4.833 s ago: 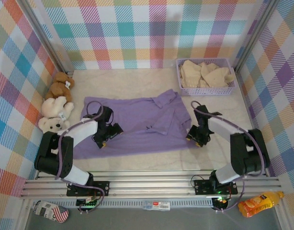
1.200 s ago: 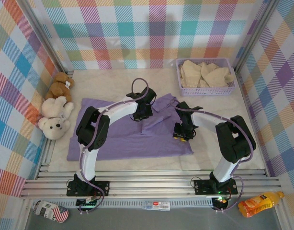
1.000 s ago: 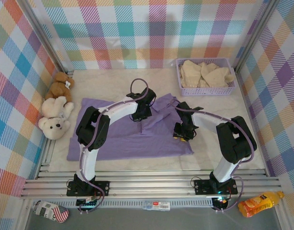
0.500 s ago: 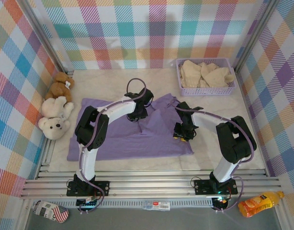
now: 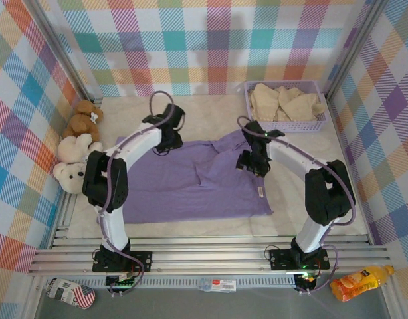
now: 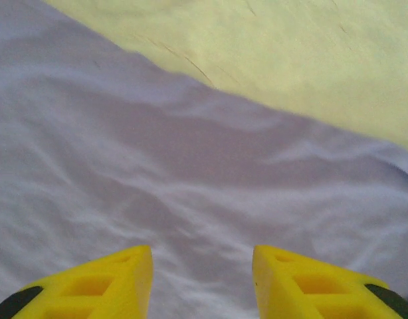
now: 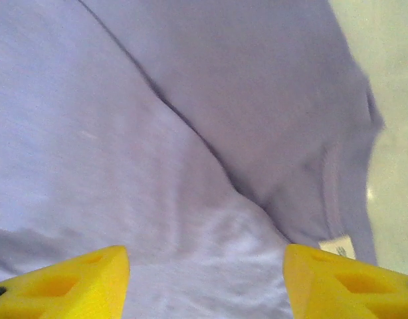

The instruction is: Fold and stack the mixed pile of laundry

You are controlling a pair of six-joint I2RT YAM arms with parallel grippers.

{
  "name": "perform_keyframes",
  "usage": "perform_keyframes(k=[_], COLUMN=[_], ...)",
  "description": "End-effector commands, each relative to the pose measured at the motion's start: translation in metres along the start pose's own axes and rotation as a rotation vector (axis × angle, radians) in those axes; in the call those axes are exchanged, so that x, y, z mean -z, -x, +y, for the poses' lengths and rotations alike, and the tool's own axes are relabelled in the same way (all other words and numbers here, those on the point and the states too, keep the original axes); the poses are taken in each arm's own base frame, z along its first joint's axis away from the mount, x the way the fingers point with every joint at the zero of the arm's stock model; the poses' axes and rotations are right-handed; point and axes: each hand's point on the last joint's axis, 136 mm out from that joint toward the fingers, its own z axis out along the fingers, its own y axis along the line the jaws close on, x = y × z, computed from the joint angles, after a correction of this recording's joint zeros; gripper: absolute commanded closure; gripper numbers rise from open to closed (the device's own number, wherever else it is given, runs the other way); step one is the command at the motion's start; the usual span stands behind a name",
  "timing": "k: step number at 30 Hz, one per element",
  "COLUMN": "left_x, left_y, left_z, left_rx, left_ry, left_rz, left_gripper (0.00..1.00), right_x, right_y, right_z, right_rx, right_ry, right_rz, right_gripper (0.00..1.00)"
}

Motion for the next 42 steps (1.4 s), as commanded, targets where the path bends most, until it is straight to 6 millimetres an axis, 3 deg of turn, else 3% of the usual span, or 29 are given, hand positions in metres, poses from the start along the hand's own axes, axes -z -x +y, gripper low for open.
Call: perform_keyframes(k=[1, 8, 12, 19, 26, 28, 31, 38, 42], left_x=[0.000, -0.012, -0.019, -0.023, -0.029, -0.030, -0.030, -0.028, -0.029], left_y=[0.028, 0.069, 0.074, 0.071, 0.065, 0.063, 0.064, 0.088, 0.109], left_z=[0.020, 0.050, 0.057, 0.066, 0.081, 0.086, 0.095, 0.127, 0.153], left_rx=[0.052, 0.161, 0.188, 0.225, 0.279, 0.305, 0.322, 0.374, 0.389], left_ry=[-0.059, -0.078, -0.073, -0.047, -0.028, -0.028, -0.019, 0.030, 0.097], left_rz=[0.024, 0.038, 0.044, 0.045, 0.057, 0.058, 0.047, 0.004, -0.031], left_gripper=[0.54, 0.52, 0.52, 0.52, 0.52, 0.52, 0.52, 0.52, 0.50], right_x=[-0.005, -0.027, -0.045, -0.082, -0.098, -0.098, -0.089, -0.026, 0.004], right_y=[0.034, 0.119, 0.147, 0.162, 0.158, 0.156, 0.159, 0.183, 0.186], right_z=[0.004, 0.022, 0.033, 0.038, 0.038, 0.037, 0.039, 0.059, 0.073], right_rx=[-0.024, -0.093, -0.084, -0.066, -0.051, -0.036, -0.028, -0.019, -0.010], right_ry=[-0.036, -0.016, -0.003, -0.008, -0.003, -0.006, 0.001, 0.091, 0.163], right_rz=[-0.048, -0.152, -0.172, -0.154, -0.119, -0.111, -0.129, -0.231, -0.260], right_gripper=[0.36, 0.45, 0.53, 0.59, 0.63, 0.70, 0.80, 0.99, 1.00])
